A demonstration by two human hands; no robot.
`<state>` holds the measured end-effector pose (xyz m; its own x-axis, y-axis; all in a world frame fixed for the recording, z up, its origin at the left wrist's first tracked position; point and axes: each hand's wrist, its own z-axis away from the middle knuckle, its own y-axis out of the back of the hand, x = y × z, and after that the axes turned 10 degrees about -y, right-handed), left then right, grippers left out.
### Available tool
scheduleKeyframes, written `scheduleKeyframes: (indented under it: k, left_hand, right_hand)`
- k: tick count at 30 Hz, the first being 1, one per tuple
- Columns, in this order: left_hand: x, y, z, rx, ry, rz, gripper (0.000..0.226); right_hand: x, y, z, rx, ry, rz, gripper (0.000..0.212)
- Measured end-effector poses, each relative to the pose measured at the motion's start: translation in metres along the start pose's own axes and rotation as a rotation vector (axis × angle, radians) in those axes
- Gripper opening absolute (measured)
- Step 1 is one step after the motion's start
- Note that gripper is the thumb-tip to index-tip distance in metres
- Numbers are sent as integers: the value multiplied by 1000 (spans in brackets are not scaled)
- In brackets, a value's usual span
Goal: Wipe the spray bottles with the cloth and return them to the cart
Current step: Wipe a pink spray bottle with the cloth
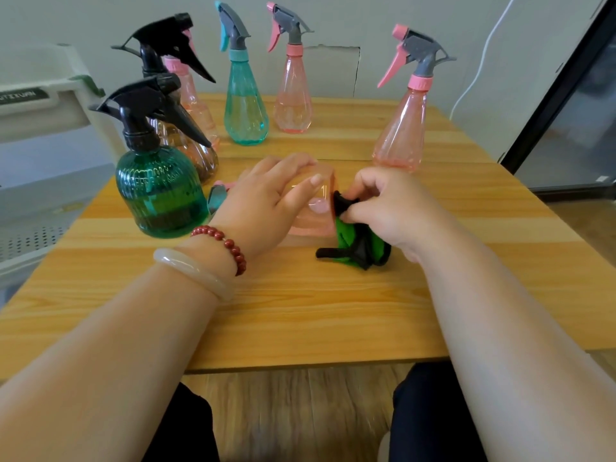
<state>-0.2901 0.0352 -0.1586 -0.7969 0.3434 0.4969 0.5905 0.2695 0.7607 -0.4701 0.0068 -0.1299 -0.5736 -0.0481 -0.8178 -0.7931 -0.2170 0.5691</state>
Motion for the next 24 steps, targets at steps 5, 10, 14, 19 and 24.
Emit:
scheduleKeyframes:
  k: [5,10,14,19,24]
  left_hand:
    - [-2,0,0,16,-10,17,56]
    - [-4,-1,0,5,-13,2,50]
    - [-5,-1,-2,-1,-8,-3,70]
    - [-4,-2,-1,7,-2,11,72]
    - [-3,0,-1,0,-8,9,69]
  right_hand:
    - [-6,6,3,-14,33,7,24]
    - [-7,5,6,-20,22,3,25]
    - [-6,6,6,-37,-2,97,20]
    - [-9,6,7,-37,2,95,22]
    - [-5,4,7,-43,-18,214,19]
